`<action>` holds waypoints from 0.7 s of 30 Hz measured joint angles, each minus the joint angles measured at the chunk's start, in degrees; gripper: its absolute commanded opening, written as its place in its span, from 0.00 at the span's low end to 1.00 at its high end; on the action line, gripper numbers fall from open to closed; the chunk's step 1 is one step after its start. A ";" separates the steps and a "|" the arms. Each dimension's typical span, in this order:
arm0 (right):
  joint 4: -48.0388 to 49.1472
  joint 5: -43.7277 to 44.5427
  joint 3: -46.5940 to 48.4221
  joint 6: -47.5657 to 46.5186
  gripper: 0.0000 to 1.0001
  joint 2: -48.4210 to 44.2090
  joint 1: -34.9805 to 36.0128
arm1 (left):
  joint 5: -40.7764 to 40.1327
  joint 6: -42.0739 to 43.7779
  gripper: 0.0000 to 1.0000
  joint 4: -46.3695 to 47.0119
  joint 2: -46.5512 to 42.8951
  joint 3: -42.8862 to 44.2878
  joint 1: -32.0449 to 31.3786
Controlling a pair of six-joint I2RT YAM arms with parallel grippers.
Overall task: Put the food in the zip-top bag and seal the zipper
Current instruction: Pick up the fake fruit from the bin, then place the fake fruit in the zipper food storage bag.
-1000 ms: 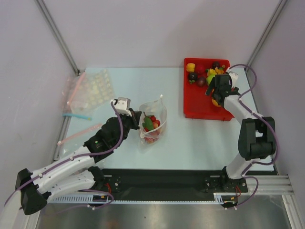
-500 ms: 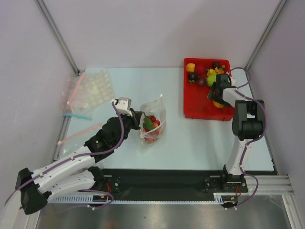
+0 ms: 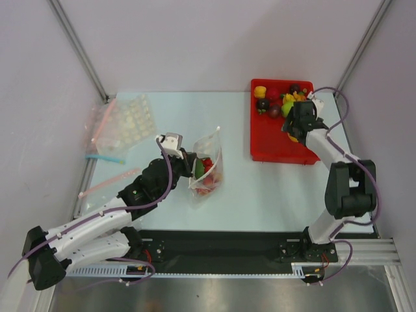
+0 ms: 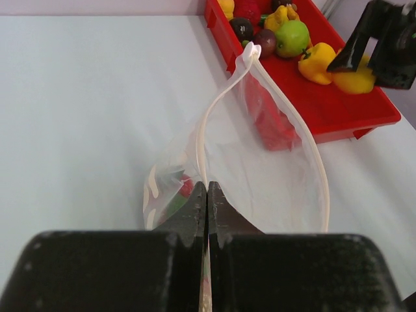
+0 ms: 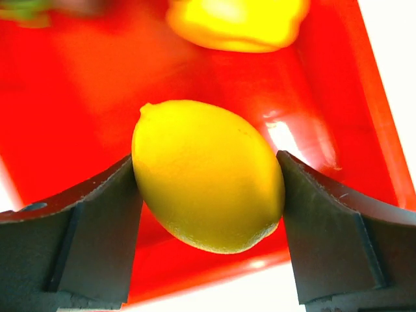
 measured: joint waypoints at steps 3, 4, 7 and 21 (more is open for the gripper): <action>1.49 0.72 -1.66 -0.02 0.62 -7.48 4.85 | 0.68 -0.02 0.00 0.02 0.28 0.02 0.00; 2.01 0.74 -2.36 -0.13 0.62 -10.05 6.82 | 0.81 0.00 0.00 0.00 0.35 0.02 0.00; 4.81 0.22 -5.70 -0.37 0.61 -18.10 13.49 | 1.03 -0.02 0.00 0.00 0.35 0.02 0.00; 28.22 -14.05 -26.29 -7.45 0.58 -42.86 36.57 | 7.39 -0.42 0.00 0.22 0.39 0.48 0.00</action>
